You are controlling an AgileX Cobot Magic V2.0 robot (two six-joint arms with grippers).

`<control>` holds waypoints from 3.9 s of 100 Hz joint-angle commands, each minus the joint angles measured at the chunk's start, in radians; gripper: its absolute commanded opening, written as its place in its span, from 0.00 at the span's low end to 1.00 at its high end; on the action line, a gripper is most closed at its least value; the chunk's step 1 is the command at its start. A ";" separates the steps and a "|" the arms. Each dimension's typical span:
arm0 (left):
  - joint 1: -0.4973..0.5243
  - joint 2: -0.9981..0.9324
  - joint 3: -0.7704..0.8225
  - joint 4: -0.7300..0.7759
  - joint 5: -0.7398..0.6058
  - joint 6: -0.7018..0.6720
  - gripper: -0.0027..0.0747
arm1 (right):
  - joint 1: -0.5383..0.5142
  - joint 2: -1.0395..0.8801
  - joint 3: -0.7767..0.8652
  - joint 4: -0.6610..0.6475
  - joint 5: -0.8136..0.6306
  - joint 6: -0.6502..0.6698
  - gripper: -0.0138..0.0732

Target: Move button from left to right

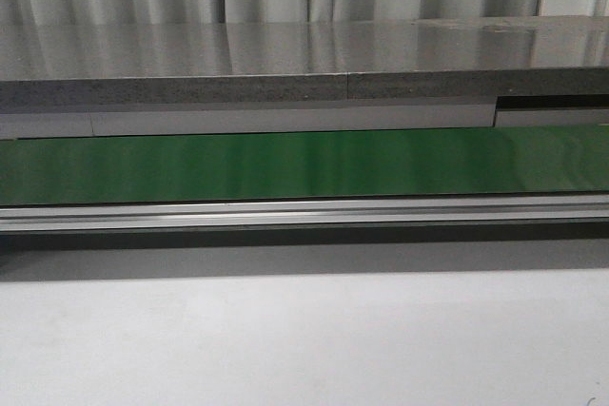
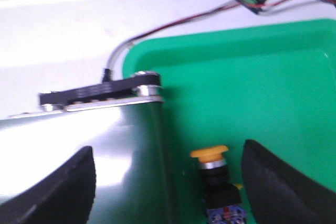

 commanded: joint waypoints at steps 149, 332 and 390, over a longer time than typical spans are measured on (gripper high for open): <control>-0.009 0.008 -0.024 -0.010 -0.082 -0.008 0.01 | 0.383 -1.361 0.912 0.105 -0.294 -0.001 0.71; -0.009 0.008 -0.024 -0.010 -0.082 -0.008 0.01 | 0.384 -1.655 1.240 -0.173 -0.513 0.352 0.08; -0.009 0.008 -0.024 -0.010 -0.082 -0.008 0.01 | 0.384 -1.698 1.340 -0.162 -0.572 0.356 0.08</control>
